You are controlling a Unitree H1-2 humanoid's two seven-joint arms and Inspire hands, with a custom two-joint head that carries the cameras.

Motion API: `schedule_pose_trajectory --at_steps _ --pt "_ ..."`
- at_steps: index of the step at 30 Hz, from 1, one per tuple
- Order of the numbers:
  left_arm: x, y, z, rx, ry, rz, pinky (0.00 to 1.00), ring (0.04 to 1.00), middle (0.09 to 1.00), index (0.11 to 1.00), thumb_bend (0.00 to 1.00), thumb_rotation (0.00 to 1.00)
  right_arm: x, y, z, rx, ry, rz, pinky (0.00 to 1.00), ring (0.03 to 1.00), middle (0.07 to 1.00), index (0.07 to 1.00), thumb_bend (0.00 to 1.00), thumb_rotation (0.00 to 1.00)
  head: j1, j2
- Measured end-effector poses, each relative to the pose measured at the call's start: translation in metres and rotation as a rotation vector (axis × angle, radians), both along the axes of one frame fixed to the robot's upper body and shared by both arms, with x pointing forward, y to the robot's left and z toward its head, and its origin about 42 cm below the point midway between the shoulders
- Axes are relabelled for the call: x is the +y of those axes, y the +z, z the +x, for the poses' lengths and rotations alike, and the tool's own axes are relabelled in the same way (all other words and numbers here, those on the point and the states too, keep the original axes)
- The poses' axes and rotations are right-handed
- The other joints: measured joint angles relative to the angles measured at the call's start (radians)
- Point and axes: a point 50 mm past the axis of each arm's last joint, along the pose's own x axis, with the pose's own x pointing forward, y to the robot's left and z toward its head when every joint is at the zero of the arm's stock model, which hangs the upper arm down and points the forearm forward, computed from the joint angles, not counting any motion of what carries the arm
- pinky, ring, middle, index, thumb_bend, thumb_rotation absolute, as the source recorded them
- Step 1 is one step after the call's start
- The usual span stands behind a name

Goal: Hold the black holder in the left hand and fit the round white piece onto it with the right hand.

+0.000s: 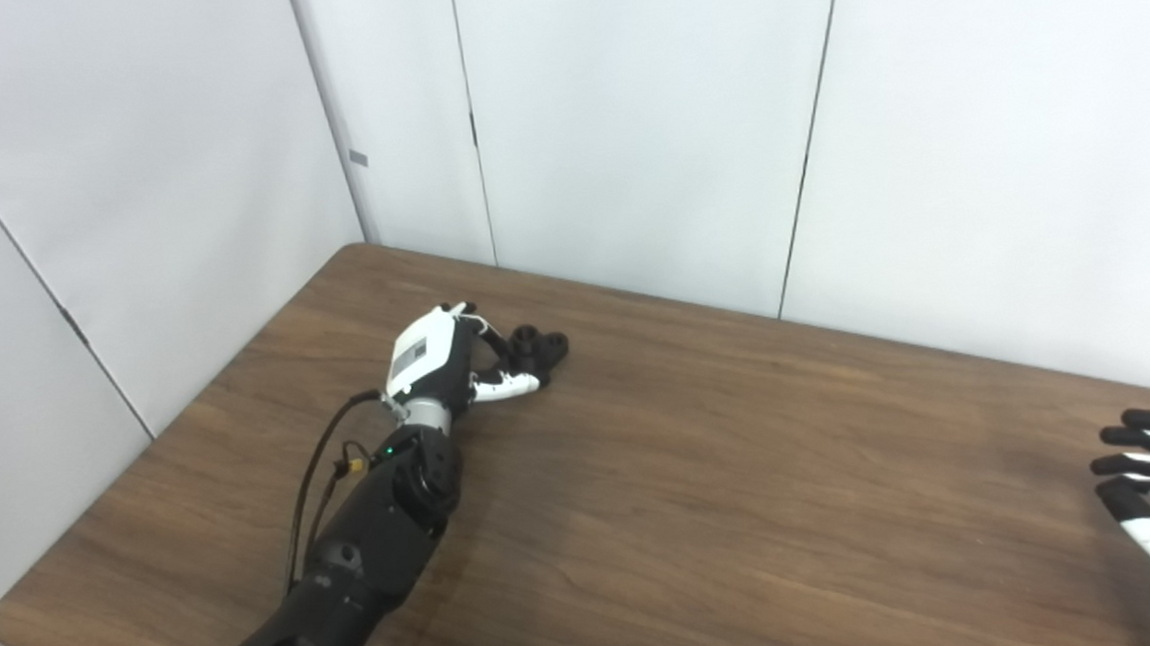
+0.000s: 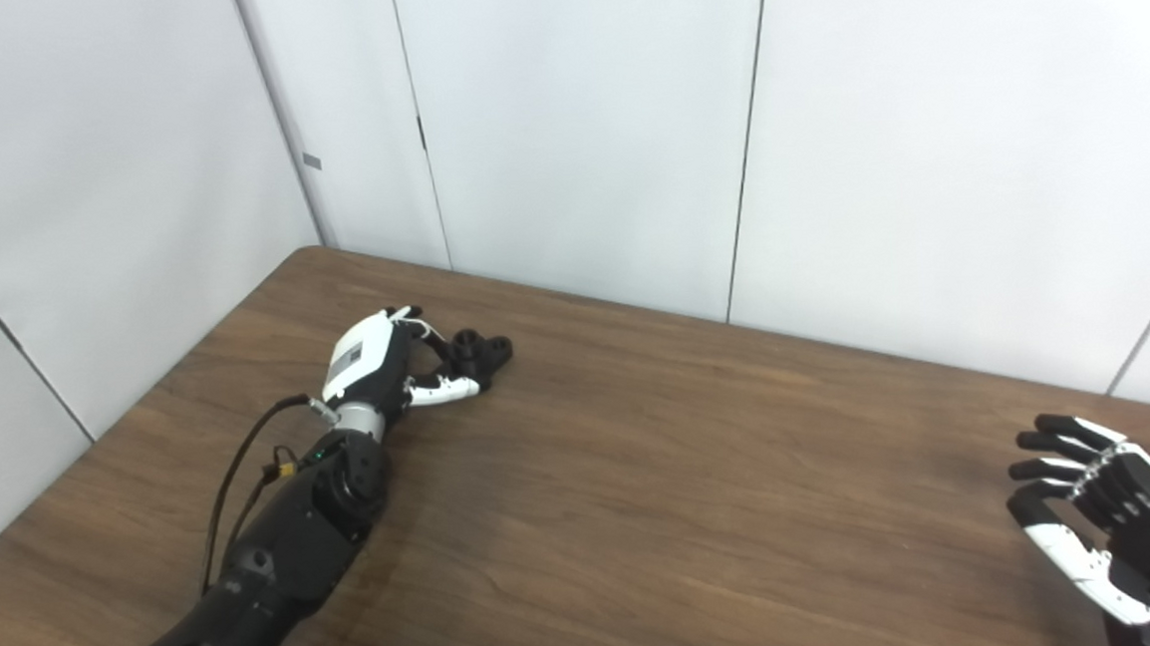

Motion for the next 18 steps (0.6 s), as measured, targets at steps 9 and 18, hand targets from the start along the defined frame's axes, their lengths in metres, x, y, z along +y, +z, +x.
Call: schedule_pose_trajectory --at_steps 9,18 --pt "-0.016 -0.006 -0.012 -0.007 -0.122 -0.047 1.00 1.000 0.986 0.488 0.52 0.06 -0.001 0.000 0.000 -0.001 0.007 0.003 0.45 0.553 0.642 0.675 0.54 0.36 -0.032 0.006" --pt "-0.051 -0.011 -0.022 -0.019 -0.344 -0.044 0.99 1.000 0.998 0.488 0.52 0.06 0.000 0.001 -0.001 -0.001 0.008 -0.013 0.46 0.563 0.647 0.673 0.55 0.39 -0.078 0.017"
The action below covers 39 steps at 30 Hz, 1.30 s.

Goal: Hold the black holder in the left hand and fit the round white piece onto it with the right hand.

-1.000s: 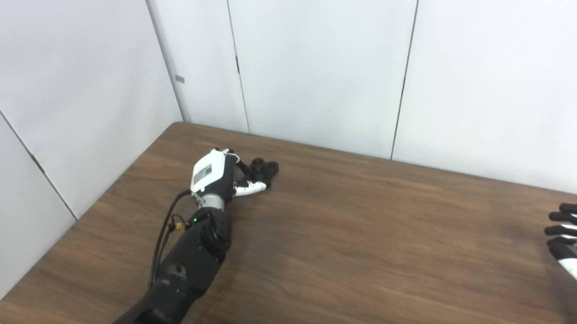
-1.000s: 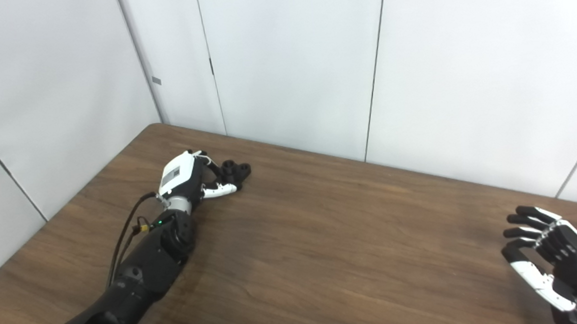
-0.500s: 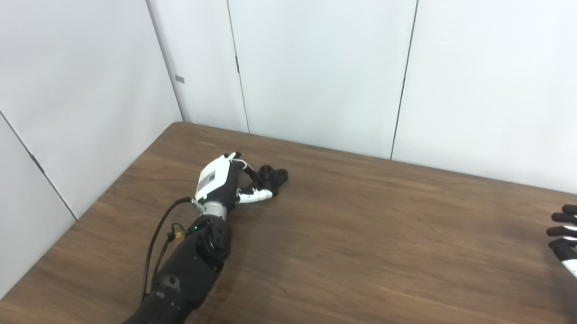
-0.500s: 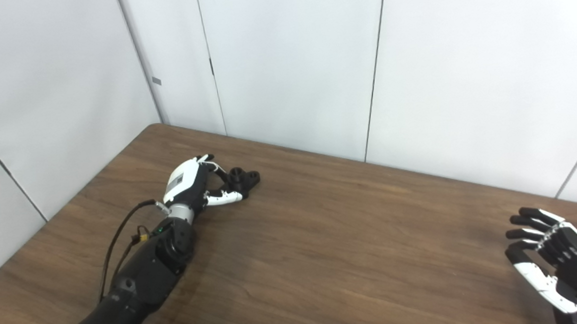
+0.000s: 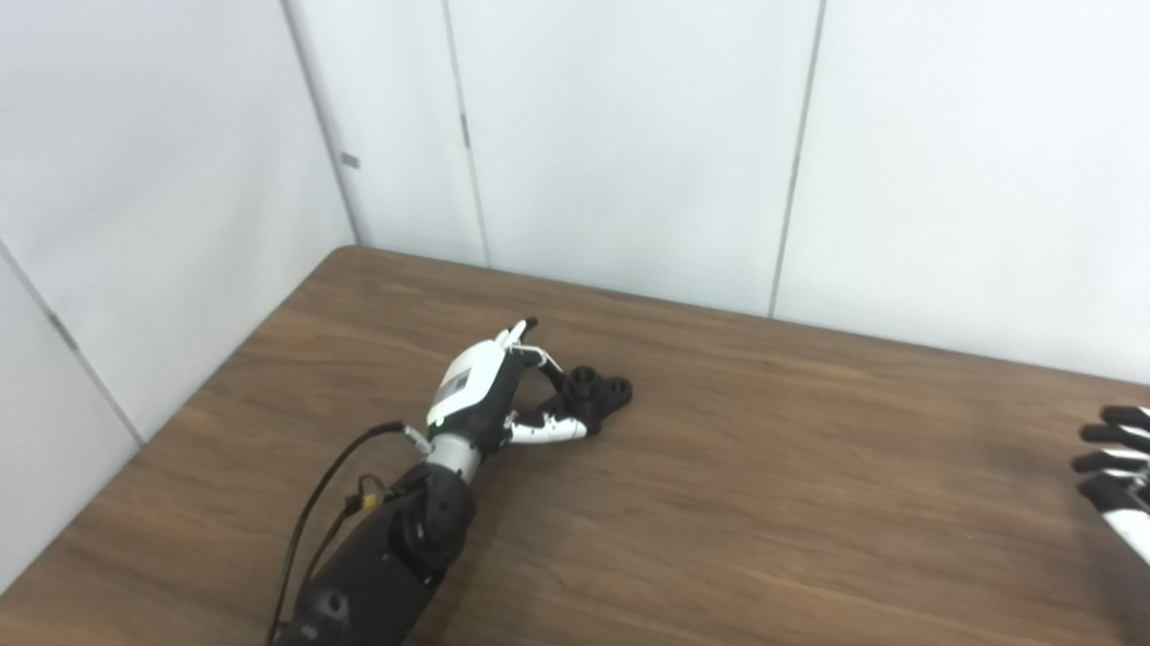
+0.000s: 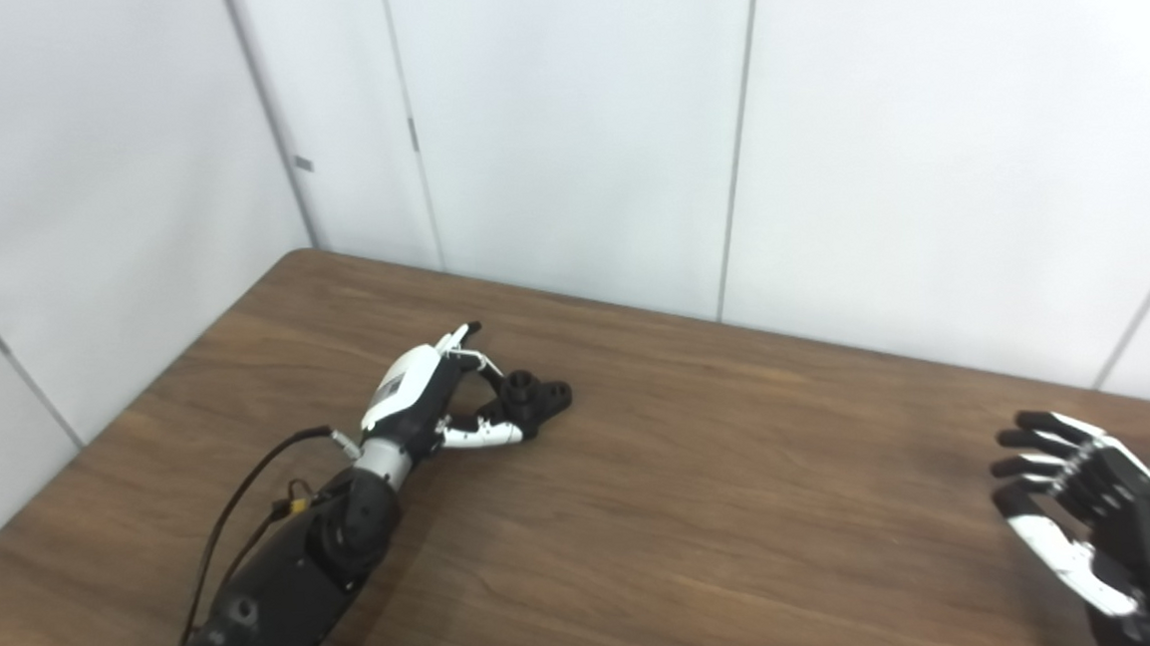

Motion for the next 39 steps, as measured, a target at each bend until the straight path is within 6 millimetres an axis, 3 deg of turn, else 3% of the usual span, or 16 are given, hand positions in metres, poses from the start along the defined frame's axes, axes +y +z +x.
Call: schedule_pose_trajectory --at_steps 5,12,25,39 --pt "-0.018 -0.003 -0.003 -0.006 -0.107 0.002 0.96 1.000 0.992 0.487 0.52 0.06 0.001 0.000 0.000 -0.001 0.001 -0.016 0.44 0.550 0.639 0.670 0.54 0.41 -0.037 0.006" --pt "-0.043 -0.003 -0.007 -0.011 -0.252 0.040 0.99 1.000 0.977 0.487 0.52 0.07 0.003 0.000 -0.002 -0.004 -0.001 -0.024 0.44 0.554 0.647 0.670 0.54 0.42 -0.086 0.014" --pt "-0.108 -0.006 -0.004 -0.035 -0.579 0.059 0.98 1.000 0.986 0.488 0.52 0.07 0.005 0.003 -0.006 -0.015 -0.002 -0.043 0.46 0.569 0.649 0.673 0.51 0.42 -0.094 0.015" --pt "-0.135 -0.010 -0.008 -0.047 -0.759 0.051 0.96 1.000 0.972 0.483 0.52 0.07 0.010 0.004 -0.016 0.011 -0.006 -0.057 0.48 0.589 0.653 0.676 0.46 0.37 -0.198 0.043"
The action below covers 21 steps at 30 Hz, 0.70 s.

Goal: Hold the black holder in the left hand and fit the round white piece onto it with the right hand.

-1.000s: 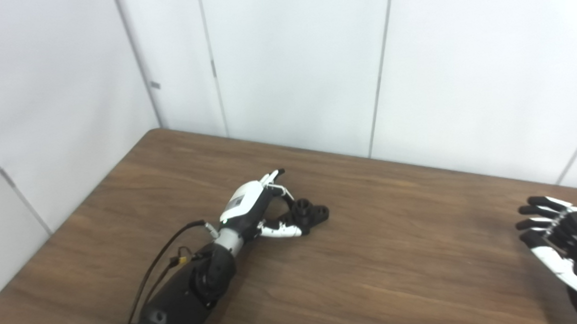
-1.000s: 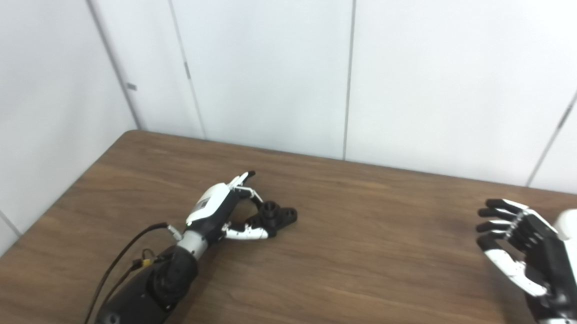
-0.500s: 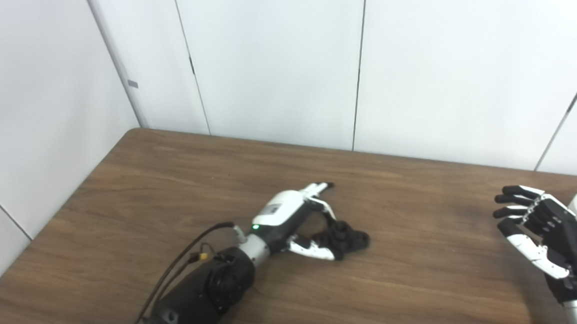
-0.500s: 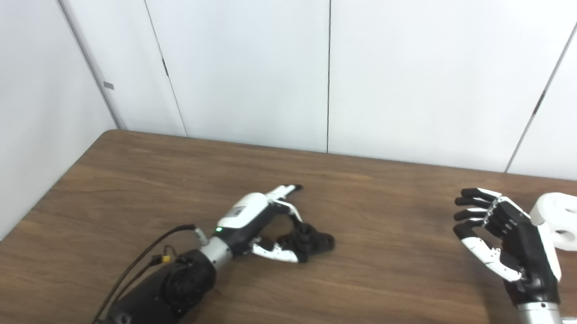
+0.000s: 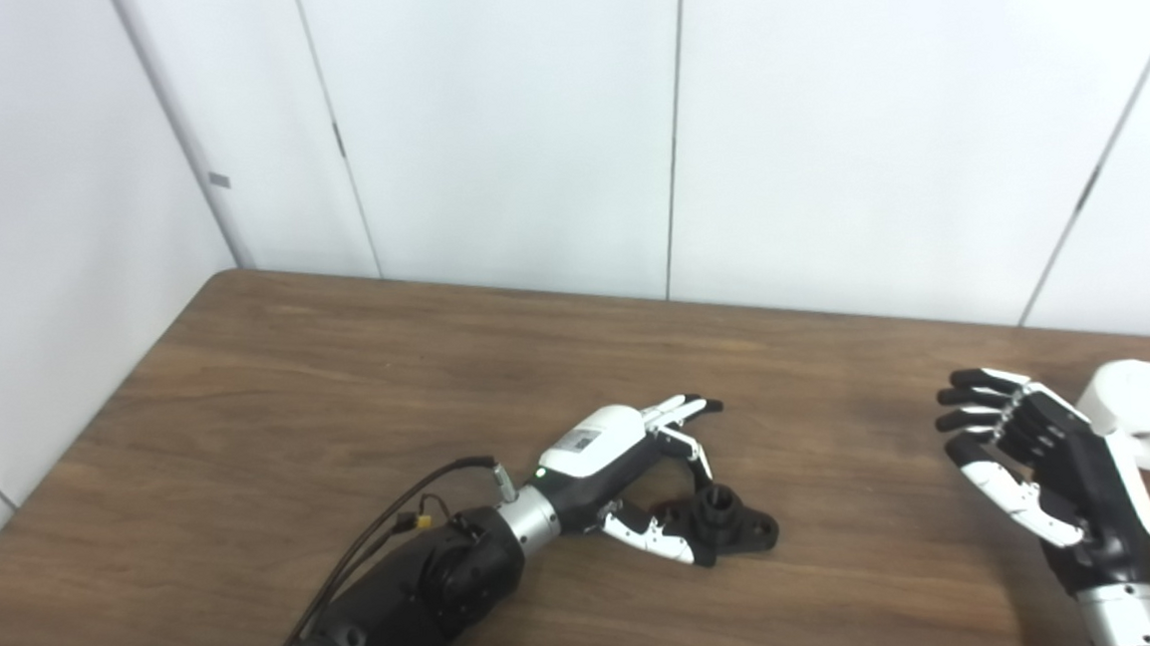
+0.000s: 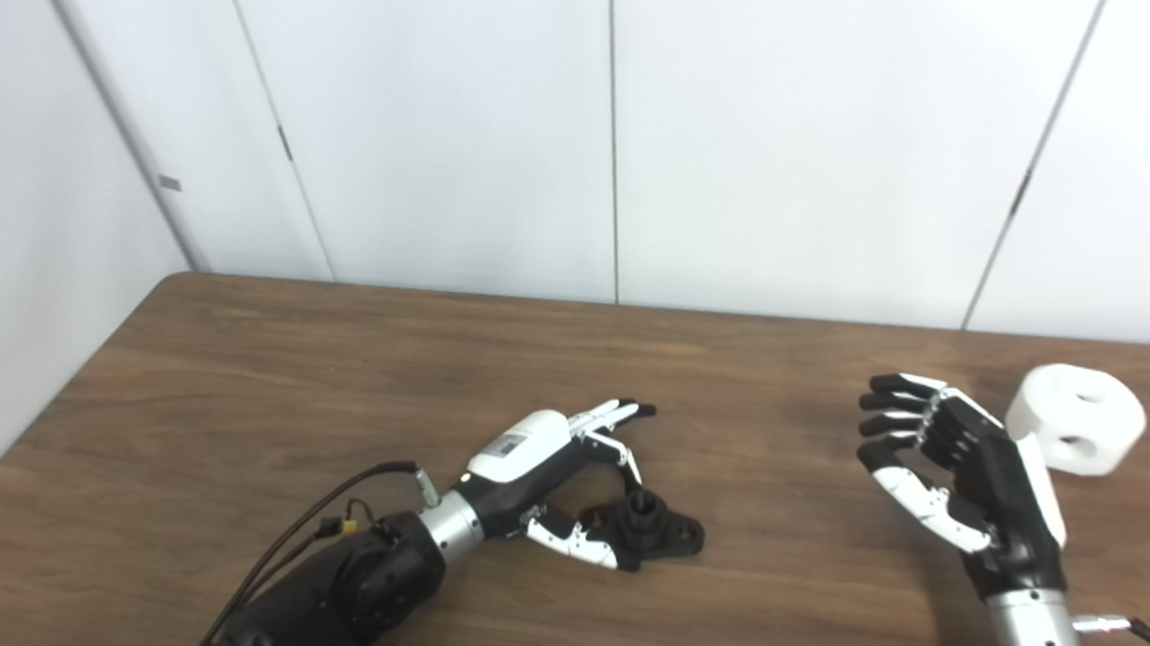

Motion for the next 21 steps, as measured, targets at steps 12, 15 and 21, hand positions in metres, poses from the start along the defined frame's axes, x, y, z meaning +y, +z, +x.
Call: schedule_pose_trajectory --at_steps 12,15,21 --pt "0.002 -0.005 0.005 -0.001 -0.050 0.002 0.94 1.000 0.962 0.481 0.52 0.07 0.007 -0.002 -0.012 0.034 -0.017 -0.005 0.47 0.595 0.662 0.681 0.47 0.40 -0.106 0.026" --pt "0.004 -0.005 0.005 -0.003 -0.057 0.000 0.91 1.000 0.956 0.481 0.52 0.06 0.009 -0.001 -0.014 0.031 -0.025 -0.001 0.46 0.587 0.659 0.683 0.48 0.40 -0.120 0.031" --pt "0.006 -0.005 0.004 -0.005 -0.063 0.002 0.93 1.000 0.946 0.480 0.52 0.06 0.013 -0.002 -0.014 0.032 -0.020 -0.012 0.45 0.579 0.662 0.685 0.49 0.42 -0.133 0.034"
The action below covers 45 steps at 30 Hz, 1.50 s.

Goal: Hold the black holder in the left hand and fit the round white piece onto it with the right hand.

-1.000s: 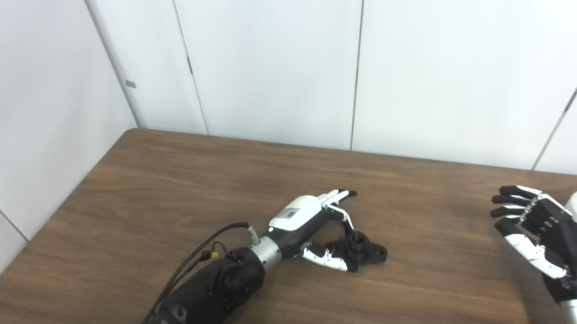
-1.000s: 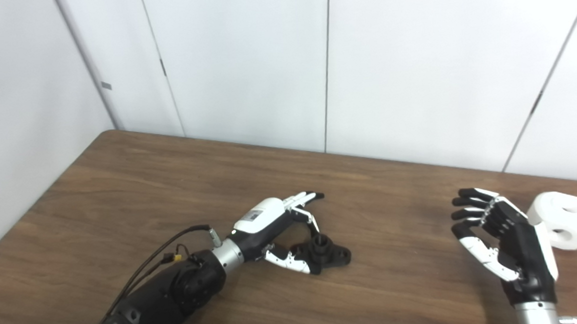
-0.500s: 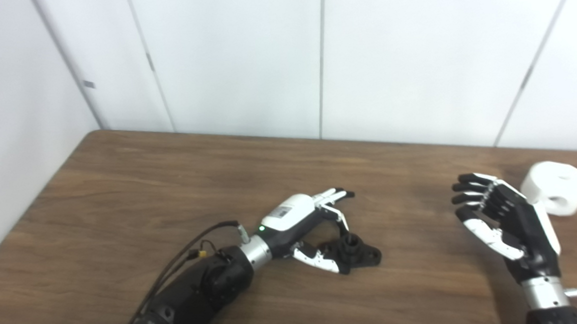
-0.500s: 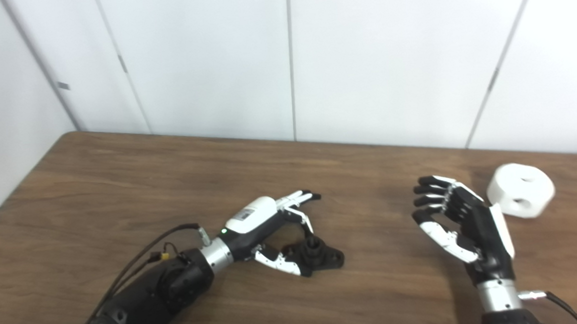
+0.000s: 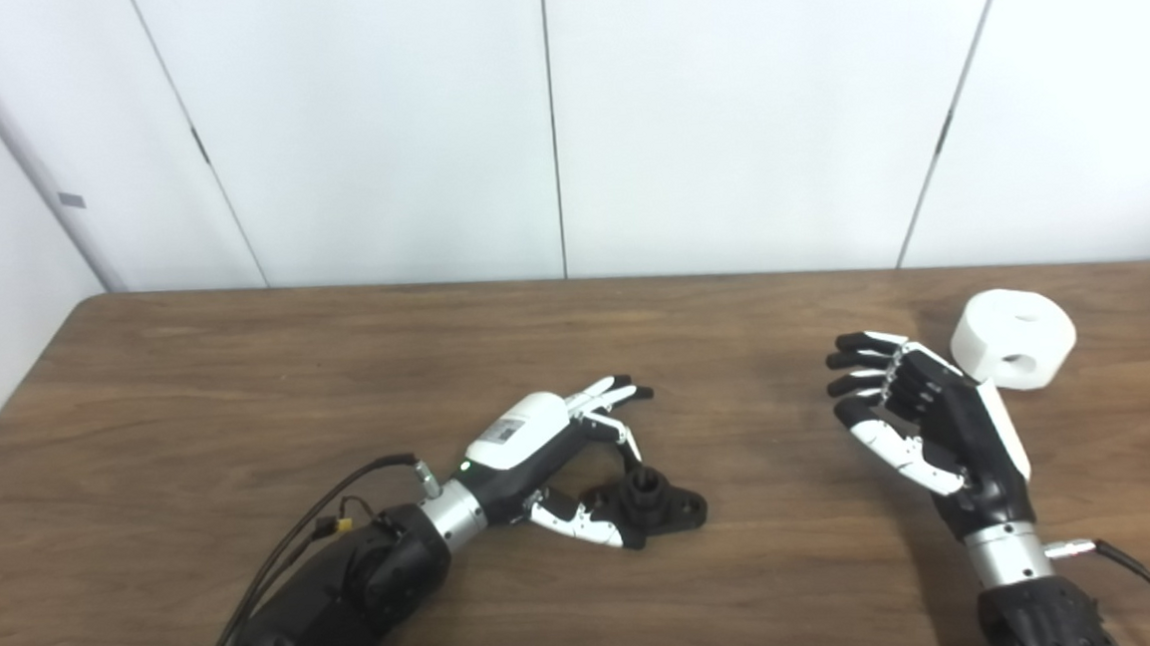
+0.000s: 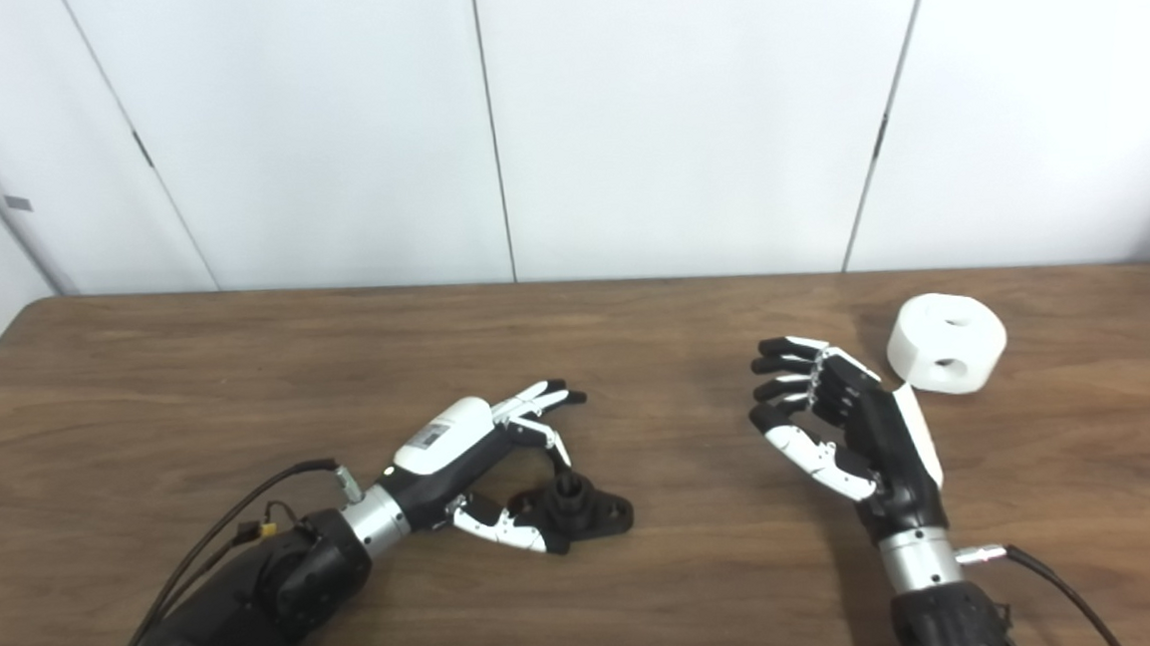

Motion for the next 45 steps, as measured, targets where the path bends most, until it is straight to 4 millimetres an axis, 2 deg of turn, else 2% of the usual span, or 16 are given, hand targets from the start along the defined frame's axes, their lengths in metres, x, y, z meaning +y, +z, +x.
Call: schedule_pose_trajectory --at_steps 4,6,8,11,12,13,14,16,17,21,24,26,31,35,40,45 --pt "0.001 0.000 0.000 -0.001 -0.002 0.003 0.92 1.000 0.945 0.480 0.52 0.06 0.001 0.000 0.000 -0.001 -0.002 -0.006 0.46 0.580 0.659 0.683 0.49 0.42 -0.043 0.003" --pt "0.002 0.000 0.000 -0.003 -0.003 0.006 0.91 1.000 0.933 0.480 0.52 0.06 0.003 0.000 0.000 -0.003 -0.005 -0.015 0.46 0.577 0.661 0.679 0.51 0.42 -0.121 0.005" --pt "0.003 0.000 -0.001 -0.010 -0.009 0.013 0.90 1.000 0.925 0.480 0.52 0.06 0.005 0.001 0.000 -0.007 -0.011 -0.033 0.47 0.579 0.661 0.678 0.51 0.40 -0.130 0.003" --pt "0.007 0.000 -0.001 -0.018 -0.012 0.014 0.90 1.000 0.931 0.480 0.52 0.06 0.009 0.004 -0.001 -0.009 -0.020 -0.088 0.49 0.592 0.676 0.694 0.50 0.29 -0.291 -0.018" --pt "0.008 0.000 -0.001 -0.016 -0.011 0.014 0.90 1.000 0.937 0.481 0.52 0.06 0.011 0.006 -0.002 -0.005 -0.021 -0.112 0.48 0.584 0.675 0.692 0.51 0.23 -0.328 -0.029" --pt "0.010 0.000 -0.002 -0.013 -0.010 0.013 0.91 1.000 0.938 0.481 0.52 0.06 0.013 0.007 -0.002 -0.006 -0.021 -0.139 0.47 0.578 0.672 0.690 0.52 0.20 -0.337 -0.031" --pt "0.011 0.000 -0.002 -0.009 -0.009 0.010 0.91 1.000 0.938 0.481 0.52 0.06 0.015 0.009 -0.002 -0.005 -0.027 -0.169 0.46 0.575 0.672 0.691 0.53 0.18 -0.383 -0.041" --pt "0.014 -0.001 -0.002 -0.001 -0.008 0.006 0.89 1.000 0.934 0.481 0.52 0.06 0.016 0.017 -0.001 -0.013 -0.037 -0.250 0.45 0.582 0.682 0.696 0.55 0.15 -0.439 -0.054" --pt "0.014 0.000 -0.002 -0.001 -0.010 0.006 0.89 1.000 0.933 0.481 0.52 0.06 0.015 0.024 0.000 -0.020 -0.044 -0.308 0.46 0.586 0.683 0.700 0.56 0.16 -0.439 -0.054" --pt "0.021 0.000 -0.001 0.014 -0.009 0.004 0.90 1.000 0.928 0.481 0.52 0.06 0.006 0.074 0.014 -0.121 -0.116 -0.639 0.43 0.557 0.658 0.697 0.67 0.20 -0.550 -0.095" --pt "0.021 -0.002 -0.001 0.021 -0.007 -0.005 0.91 1.000 0.929 0.481 0.52 0.06 -0.001 0.113 0.027 -0.212 -0.197 -0.782 0.44 0.562 0.669 0.698 0.68 0.19 -0.581 -0.116" --pt "0.019 -0.003 -0.001 0.025 -0.008 -0.014 0.92 1.000 0.932 0.481 0.52 0.06 -0.001 0.129 0.029 -0.243 -0.246 -0.820 0.46 0.580 0.678 0.698 0.66 0.21 -0.600 -0.127" --pt "0.018 -0.004 0.000 0.027 -0.008 -0.018 0.91 1.000 0.936 0.481 0.52 0.06 0.006 0.140 0.023 -0.274 -0.302 -0.853 0.45 0.572 0.674 0.700 0.65 0.18 -0.627 -0.140" --pt "0.020 -0.005 0.001 0.030 -0.010 -0.012 0.89 1.000 0.936 0.481 0.52 0.06 0.002 0.144 0.025 -0.274 -0.344 -0.897 0.52 0.632 0.714 0.724 0.65 0.21 -0.635 -0.150" --pt "0.021 -0.006 0.000 0.030 -0.007 -0.021 0.92 1.000 0.935 0.481 0.52 0.06 -0.015 0.166 0.036 -0.257 -0.418 -1.007 0.58 0.726 0.795 0.772 0.71 0.30 -0.646 -0.167" --pt "0.020 -0.006 0.001 0.033 -0.008 -0.018 0.91 1.000 0.927 0.481 0.52 0.06 -0.038 0.199 0.050 -0.151 -0.454 -1.111 0.60 0.778 0.841 0.795 0.77 0.29 -0.666 -0.189"
